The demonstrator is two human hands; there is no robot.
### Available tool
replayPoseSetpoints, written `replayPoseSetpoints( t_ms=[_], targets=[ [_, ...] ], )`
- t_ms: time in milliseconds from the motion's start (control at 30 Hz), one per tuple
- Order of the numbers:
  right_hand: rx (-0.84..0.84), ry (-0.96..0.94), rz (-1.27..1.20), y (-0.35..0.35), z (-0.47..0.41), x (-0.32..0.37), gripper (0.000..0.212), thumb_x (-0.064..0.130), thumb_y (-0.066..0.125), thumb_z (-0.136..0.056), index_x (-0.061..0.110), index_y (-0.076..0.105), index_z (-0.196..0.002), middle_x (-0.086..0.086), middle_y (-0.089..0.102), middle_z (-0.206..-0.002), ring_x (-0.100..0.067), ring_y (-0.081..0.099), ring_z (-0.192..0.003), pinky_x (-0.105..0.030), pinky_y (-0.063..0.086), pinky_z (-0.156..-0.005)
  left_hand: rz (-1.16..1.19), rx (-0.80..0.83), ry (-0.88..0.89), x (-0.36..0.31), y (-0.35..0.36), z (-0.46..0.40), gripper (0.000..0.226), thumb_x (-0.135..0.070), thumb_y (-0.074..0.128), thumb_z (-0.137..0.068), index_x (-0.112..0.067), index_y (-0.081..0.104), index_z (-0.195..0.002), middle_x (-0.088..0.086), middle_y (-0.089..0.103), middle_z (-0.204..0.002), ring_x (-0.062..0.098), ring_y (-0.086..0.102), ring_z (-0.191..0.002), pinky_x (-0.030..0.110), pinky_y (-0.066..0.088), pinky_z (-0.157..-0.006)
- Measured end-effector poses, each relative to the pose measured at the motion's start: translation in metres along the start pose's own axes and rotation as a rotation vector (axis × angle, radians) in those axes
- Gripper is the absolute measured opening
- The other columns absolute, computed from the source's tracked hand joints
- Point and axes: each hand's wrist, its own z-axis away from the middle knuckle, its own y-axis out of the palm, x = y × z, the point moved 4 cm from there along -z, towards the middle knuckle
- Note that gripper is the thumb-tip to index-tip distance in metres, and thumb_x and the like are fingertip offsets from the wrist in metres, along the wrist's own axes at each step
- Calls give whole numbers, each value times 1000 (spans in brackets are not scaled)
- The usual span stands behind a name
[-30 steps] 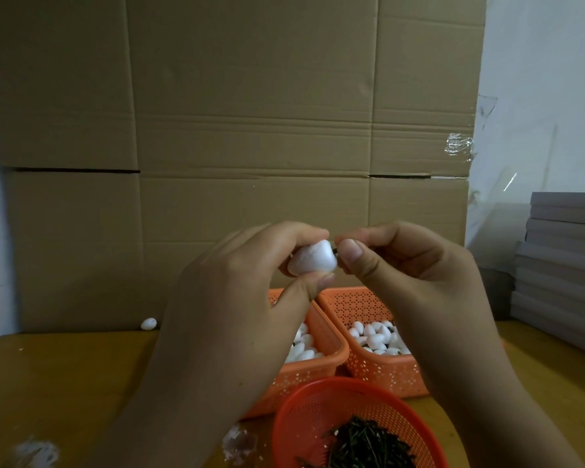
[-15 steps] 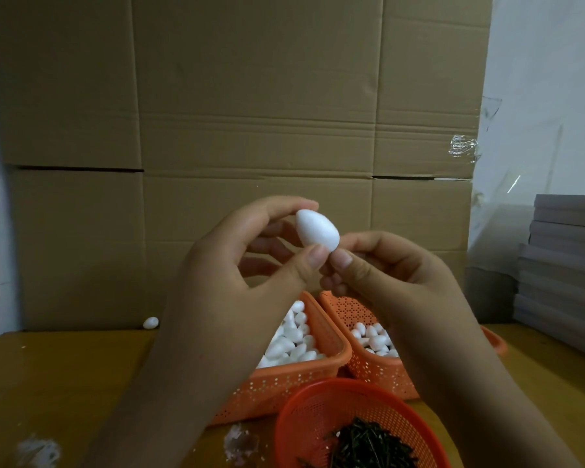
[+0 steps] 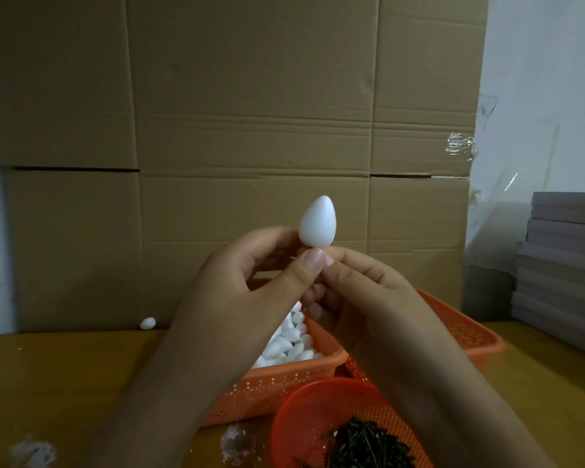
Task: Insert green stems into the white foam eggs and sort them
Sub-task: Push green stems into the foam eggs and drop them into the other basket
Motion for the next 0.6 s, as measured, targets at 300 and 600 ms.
replayPoseSetpoints(
  t_ms=[300, 600],
  targets=[
    [87, 32, -97, 12, -1, -1, 27, 18, 43, -95, -2, 58, -105, -2, 55, -72, -12, 54, -71, -24, 49, -68, 103, 76, -44, 2, 0, -1, 22, -35, 60, -78, -37, 75, -94, -7, 72, -78, 3, 66, -74, 17, 52, -66],
    [116, 29, -237, 14, -4, -4, 18, 18, 46, -95, 11, 50, -79, -1, 43, -66, -11, 43, -59, -22, 44, -59, 266, 105, -107, -1, 3, -1, 20, -27, 59, -80, -19, 75, -87, 5, 68, -69, 12, 65, -62, 19, 52, -58]
  ],
)
